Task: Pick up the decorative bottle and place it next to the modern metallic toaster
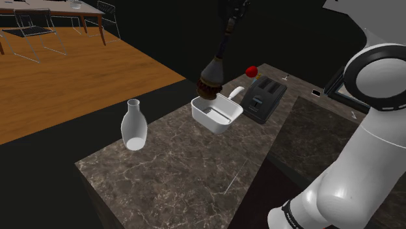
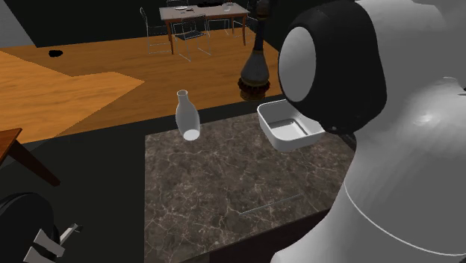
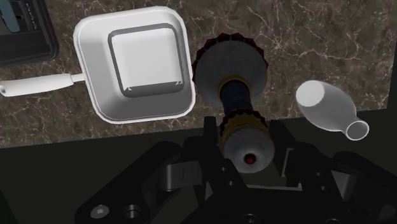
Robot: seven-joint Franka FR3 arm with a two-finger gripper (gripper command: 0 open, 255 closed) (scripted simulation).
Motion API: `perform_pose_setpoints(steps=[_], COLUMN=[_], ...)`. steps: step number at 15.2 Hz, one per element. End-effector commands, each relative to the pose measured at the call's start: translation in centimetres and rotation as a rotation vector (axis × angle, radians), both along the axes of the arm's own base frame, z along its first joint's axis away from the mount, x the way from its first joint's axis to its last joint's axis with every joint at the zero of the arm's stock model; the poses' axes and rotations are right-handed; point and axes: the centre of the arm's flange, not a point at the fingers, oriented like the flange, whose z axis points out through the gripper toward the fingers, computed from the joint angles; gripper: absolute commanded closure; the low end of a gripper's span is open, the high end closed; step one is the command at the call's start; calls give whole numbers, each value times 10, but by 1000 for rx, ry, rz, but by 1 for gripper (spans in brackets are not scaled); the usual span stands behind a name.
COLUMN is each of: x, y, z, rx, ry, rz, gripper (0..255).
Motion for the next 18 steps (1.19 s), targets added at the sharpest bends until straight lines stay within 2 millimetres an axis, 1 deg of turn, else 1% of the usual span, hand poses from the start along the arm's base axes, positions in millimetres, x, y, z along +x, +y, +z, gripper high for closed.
perform_pose_setpoints(steps=[1,18], x=[-12,-95], y=[-23,-232], z=[1,2], rx=[1,0], ry=[-1,-1], rz=[1,1], gripper=[255,255])
